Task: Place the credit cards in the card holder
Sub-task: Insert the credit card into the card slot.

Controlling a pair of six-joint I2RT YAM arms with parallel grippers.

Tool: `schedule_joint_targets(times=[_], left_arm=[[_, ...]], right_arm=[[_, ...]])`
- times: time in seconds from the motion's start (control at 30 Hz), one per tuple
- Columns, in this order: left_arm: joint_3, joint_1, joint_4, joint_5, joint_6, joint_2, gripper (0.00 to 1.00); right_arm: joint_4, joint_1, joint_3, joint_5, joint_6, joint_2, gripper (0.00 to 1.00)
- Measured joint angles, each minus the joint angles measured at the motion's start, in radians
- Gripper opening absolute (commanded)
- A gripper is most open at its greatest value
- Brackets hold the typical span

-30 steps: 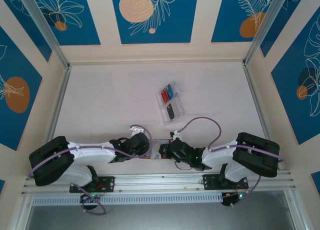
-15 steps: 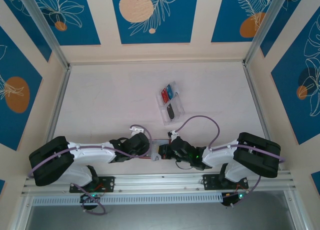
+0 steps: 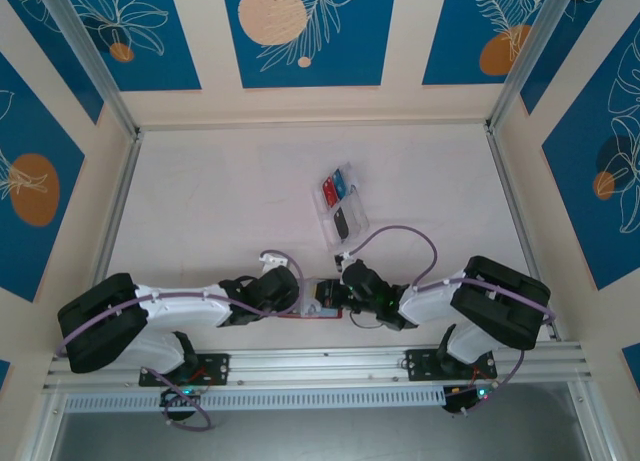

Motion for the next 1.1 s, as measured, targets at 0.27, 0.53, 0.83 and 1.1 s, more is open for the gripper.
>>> schedule_joint_targets(times=[0.27,0.53,0.83,1.1], left_arm=[[-0.019,-0.003,-0.043,0.027,0.000,-0.056,0.47],[-0.022,-0.006,-0.127,0.037,0.000,-0.114,0.45],[-0.023,-0.006,-0.189,0.036,0.003,-0.161,0.29],[-0.023,-0.006,-0.187,0.037,0.011,-0.131,0.20]], right_arm=[[-0.005,-0.001,0.016,0.017,0.012,0.031,0.00],[0.041,0.016,0.053,0.033,0.034,0.108,0.00],[0.020,0.042,0.070,0.072,0.042,0.111,0.00],[-0.008,0.056,0.082,0.095,0.043,0.108,0.00]])
